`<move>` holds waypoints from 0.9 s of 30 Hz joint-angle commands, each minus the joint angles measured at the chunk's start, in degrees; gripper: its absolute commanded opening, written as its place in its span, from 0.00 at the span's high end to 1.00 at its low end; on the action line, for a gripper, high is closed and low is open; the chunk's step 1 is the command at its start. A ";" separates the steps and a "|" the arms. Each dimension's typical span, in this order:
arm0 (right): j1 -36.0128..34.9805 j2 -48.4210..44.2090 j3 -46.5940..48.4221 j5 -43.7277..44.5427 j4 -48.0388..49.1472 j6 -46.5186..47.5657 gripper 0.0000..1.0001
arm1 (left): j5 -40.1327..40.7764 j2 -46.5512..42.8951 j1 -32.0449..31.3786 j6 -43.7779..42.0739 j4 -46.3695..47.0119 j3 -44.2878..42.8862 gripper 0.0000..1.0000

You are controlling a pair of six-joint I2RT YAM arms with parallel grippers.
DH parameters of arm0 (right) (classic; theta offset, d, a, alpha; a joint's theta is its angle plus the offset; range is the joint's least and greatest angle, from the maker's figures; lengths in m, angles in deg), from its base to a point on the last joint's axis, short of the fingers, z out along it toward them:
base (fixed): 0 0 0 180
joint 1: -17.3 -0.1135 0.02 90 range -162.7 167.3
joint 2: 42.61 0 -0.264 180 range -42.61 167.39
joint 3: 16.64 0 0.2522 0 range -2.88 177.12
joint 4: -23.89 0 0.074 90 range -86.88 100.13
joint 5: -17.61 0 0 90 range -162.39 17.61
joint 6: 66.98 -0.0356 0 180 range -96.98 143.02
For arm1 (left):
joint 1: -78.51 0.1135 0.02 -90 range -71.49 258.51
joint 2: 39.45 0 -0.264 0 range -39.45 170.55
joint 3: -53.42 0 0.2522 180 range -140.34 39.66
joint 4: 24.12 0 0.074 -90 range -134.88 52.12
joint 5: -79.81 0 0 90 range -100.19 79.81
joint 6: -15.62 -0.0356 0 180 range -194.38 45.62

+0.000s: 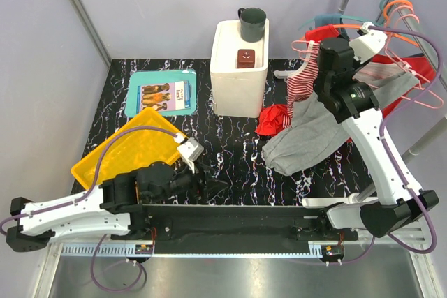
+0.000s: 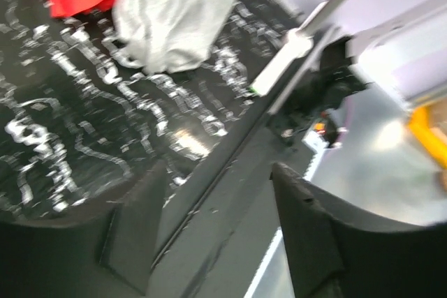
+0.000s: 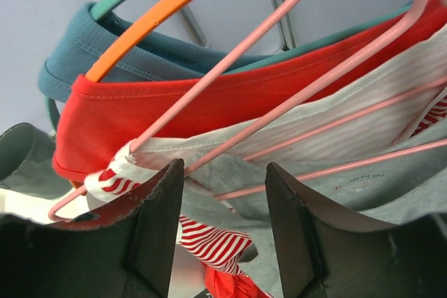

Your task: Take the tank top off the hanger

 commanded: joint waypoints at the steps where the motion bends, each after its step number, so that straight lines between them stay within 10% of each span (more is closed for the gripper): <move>1: 1.65 -1.74 -1.18 -0.30 3.95 -1.43 0.43 | 6.79 1.06 0.36 -3.21 -5.37 -4.65 0.24; 5: 2.53 -1.56 -1.53 -1.53 5.00 -1.16 0.42 | 9.87 3.52 1.06 -5.14 -8.89 -8.69 0.01; 16: 2.79 -1.91 -1.01 0.75 8.17 3.41 0.39 | 1.53 4.32 10.56 -6.55 -7.49 -8.70 0.01; 27: 4.02 -2.97 -4.17 0.05 11.42 2.88 0.62 | -0.67 1.16 11.26 -5.85 -7.75 -8.35 0.01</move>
